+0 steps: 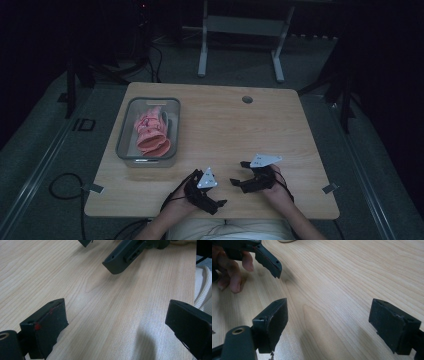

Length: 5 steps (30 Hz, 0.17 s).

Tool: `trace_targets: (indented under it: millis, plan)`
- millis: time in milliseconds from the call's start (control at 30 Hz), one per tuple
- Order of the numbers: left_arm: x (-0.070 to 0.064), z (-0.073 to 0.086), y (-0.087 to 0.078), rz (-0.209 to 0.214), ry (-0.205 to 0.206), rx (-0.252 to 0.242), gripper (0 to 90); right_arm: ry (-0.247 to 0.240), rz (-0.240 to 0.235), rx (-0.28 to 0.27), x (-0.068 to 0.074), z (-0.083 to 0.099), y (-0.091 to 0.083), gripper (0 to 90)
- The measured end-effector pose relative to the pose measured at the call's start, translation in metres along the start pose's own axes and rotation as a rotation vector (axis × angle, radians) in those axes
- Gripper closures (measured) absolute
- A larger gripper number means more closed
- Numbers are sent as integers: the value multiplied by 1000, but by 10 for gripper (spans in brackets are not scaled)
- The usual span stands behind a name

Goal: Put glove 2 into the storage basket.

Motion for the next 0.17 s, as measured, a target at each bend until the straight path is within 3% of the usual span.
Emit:
trace_targets:
  millis: [167]
  plan:
    - [1, 0, -1, -5, 2, -5, 34, 3, 1, 1, 0, 0, 0, 157]
Point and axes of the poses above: each handheld gripper's, and its own axes: y roughly forward along the jaws, z roughly out of its underside, x roughly to its left, the point moved 6 cm from there along y, roughly forward along the jaws, and after that the axes turned 5 degrees about x, right-handed, at the moved point
